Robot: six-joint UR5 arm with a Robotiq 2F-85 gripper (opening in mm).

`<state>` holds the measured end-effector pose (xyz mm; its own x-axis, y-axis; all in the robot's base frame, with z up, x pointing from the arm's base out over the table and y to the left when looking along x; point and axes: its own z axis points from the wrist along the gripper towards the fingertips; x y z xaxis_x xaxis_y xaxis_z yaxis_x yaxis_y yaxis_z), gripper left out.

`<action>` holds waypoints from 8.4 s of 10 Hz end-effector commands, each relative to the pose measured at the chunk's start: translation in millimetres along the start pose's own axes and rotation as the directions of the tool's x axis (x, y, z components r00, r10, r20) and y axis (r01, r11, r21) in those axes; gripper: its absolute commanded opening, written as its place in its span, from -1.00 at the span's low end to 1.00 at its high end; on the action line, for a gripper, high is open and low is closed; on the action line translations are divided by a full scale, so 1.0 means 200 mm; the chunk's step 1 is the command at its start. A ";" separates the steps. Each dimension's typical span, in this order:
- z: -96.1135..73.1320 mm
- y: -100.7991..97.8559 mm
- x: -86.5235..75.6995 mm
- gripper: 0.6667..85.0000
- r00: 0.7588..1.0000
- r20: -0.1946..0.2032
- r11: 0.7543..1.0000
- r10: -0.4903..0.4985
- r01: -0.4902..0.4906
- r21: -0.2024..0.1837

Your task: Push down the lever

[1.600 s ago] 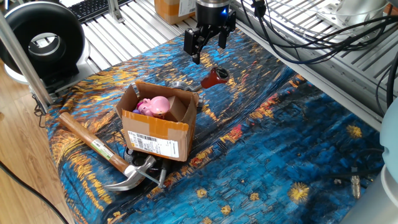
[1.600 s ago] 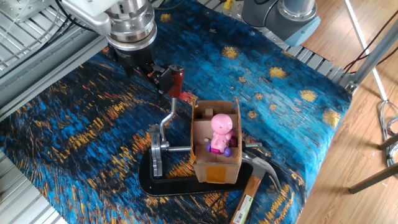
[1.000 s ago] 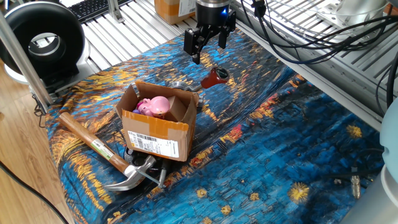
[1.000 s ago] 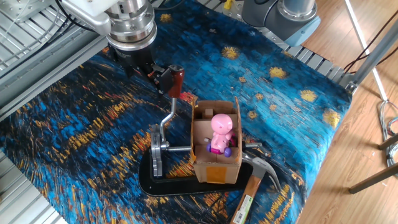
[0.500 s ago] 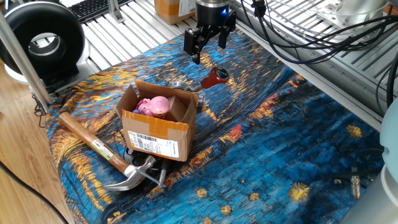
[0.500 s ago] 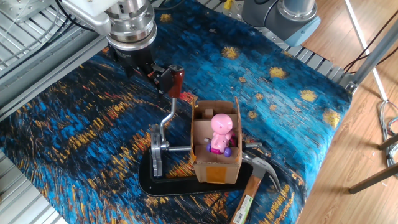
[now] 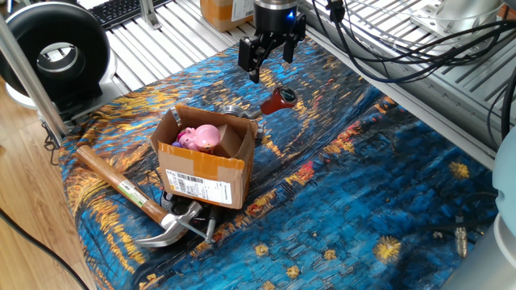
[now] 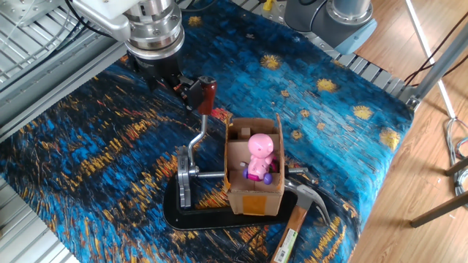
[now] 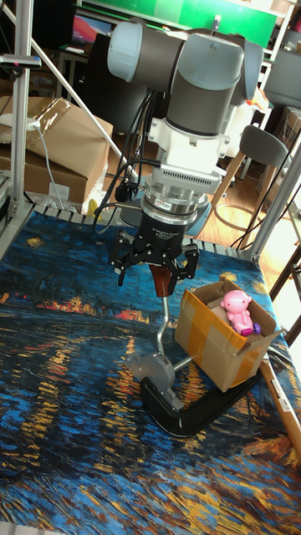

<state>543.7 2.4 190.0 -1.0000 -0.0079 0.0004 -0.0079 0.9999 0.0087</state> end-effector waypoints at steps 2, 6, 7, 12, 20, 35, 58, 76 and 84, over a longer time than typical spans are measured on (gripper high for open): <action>-0.01 0.00 -0.17 -0.98 0.991 0.130 0.999 0.041 -0.044 0.023; -0.01 0.01 -0.17 -0.98 0.991 0.126 0.998 0.046 -0.050 0.027; -0.01 0.01 -0.17 -0.98 0.991 0.126 0.998 0.046 -0.050 0.027; -0.05 -0.08 -0.12 -0.98 0.994 0.104 0.996 0.016 -0.025 0.081; -0.11 -0.13 0.08 -0.98 0.962 0.157 0.972 -0.223 0.232 -0.038; 0.00 -0.20 0.39 -0.98 0.886 0.088 0.879 -0.456 0.464 -0.113; 0.24 0.18 0.33 -0.74 0.753 0.373 0.784 -0.542 0.613 -0.098; 0.20 0.16 0.36 -0.78 0.739 0.381 0.770 -0.556 0.630 -0.098; 0.09 0.24 0.23 -0.80 0.682 0.458 0.728 -0.570 0.678 -0.104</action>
<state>489.9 45.3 163.3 -0.7020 -0.5705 -0.4262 -0.6651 0.7392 0.1059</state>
